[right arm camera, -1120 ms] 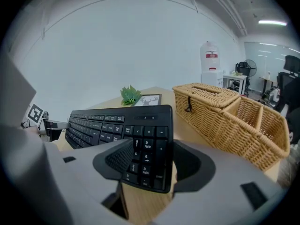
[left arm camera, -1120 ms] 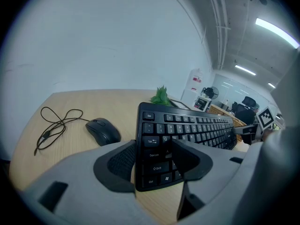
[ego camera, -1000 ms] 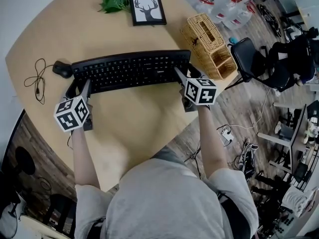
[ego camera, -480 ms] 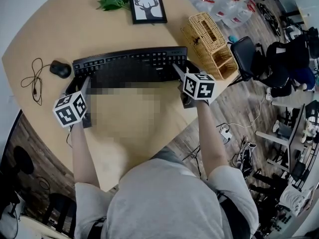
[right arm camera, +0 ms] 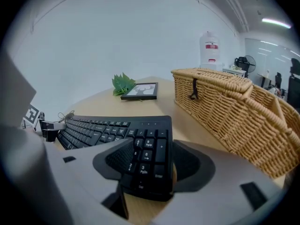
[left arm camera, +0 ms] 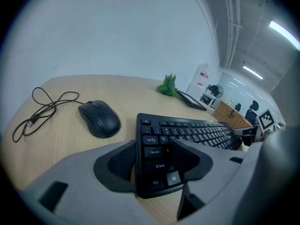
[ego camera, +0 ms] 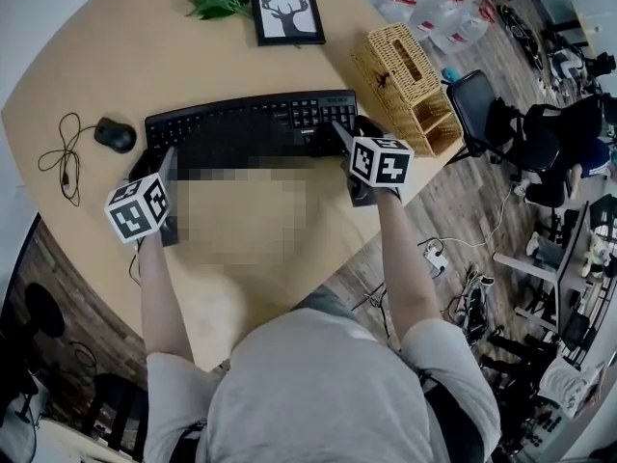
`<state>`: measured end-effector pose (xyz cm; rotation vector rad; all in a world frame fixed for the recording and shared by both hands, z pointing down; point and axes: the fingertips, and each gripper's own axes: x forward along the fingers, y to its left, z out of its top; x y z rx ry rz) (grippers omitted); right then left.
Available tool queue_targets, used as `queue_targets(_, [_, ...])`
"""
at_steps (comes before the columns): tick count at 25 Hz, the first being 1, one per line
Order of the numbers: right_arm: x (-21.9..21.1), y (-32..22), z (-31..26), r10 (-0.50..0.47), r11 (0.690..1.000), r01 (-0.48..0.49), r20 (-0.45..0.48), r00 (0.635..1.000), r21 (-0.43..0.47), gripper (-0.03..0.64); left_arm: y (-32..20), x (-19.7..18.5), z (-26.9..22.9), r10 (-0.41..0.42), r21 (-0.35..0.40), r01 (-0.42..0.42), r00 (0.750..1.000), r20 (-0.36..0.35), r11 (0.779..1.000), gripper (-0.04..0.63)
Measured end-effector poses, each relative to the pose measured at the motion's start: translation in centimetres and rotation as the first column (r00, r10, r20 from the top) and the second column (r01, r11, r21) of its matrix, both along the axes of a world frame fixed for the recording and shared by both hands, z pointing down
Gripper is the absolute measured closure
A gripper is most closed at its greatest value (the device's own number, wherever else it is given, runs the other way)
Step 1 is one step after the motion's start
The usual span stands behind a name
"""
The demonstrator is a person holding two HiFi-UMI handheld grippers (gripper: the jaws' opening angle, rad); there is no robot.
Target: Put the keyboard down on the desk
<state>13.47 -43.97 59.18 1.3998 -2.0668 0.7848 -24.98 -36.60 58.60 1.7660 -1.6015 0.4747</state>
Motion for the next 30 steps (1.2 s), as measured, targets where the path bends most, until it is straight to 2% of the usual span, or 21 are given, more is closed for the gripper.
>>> queue_targets(6, [0.0, -0.3, 0.1, 0.014, 0.999, -0.014, 0.002, 1.000, 0.029, 0.362, -0.3, -0.1, 0.0, -0.013, 0.050, 0.012, 1.000, 0.018, 0.999, 0.364])
queue_targets(11, [0.0, -0.1, -0.6, 0.022, 0.995, -0.016, -0.064, 0.998, 0.096, 0.373, -0.2, -0.8, -0.7, -0.025, 0.126, 0.014, 0.996, 0.082, 0.992, 0.373])
queue_targets(12, [-0.1, 0.0, -0.8, 0.022, 0.994, -0.014, -0.075, 0.997, 0.110, 0.408, -0.1, -1.0, -1.0, -0.036, 0.141, 0.023, 0.995, 0.092, 0.990, 0.394])
queue_targets(14, [-0.1, 0.3, -1.4, 0.026, 0.990, -0.013, -0.090, 0.996, 0.142, 0.541, -0.1, -1.4, -1.9, -0.061, 0.175, 0.042, 0.993, 0.104, 0.984, 0.468])
queue_targets(15, [-0.3, 0.5, -1.8, 0.024, 0.988, -0.011, -0.086, 0.996, 0.157, 0.583, -0.1, -1.5, -2.4, -0.070, 0.192, 0.047, 0.991, 0.114, 0.980, 0.507])
queue_targets(17, [-0.8, 0.9, -2.5, 0.009, 0.983, 0.002, -0.057, 0.998, 0.183, 0.596, -0.2, -1.5, -3.3, -0.073, 0.226, 0.039, 0.987, 0.145, 0.973, 0.560])
queue_targets(19, [-1.4, 1.3, -3.4, -0.012, 0.976, 0.019, -0.031, 0.999, 0.219, 0.603, -0.2, -1.3, -4.3, -0.072, 0.261, 0.025, 0.982, 0.172, 0.965, 0.580])
queue_targets(24, [-2.6, 1.7, -5.3, -0.040, 0.952, 0.039, -0.004, 0.999, 0.303, 0.603, -0.3, -0.9, -5.8, -0.060, 0.332, -0.013, 0.976, 0.210, 0.943, 0.586])
queue_targets(30, [-2.7, 3.3, -9.3, -0.053, 0.926, 0.032, 0.046, 0.998, 0.376, 0.603, 1.7, 0.9, -10.1, -0.060, 0.412, -0.026, 0.979, 0.193, 0.911, 0.586])
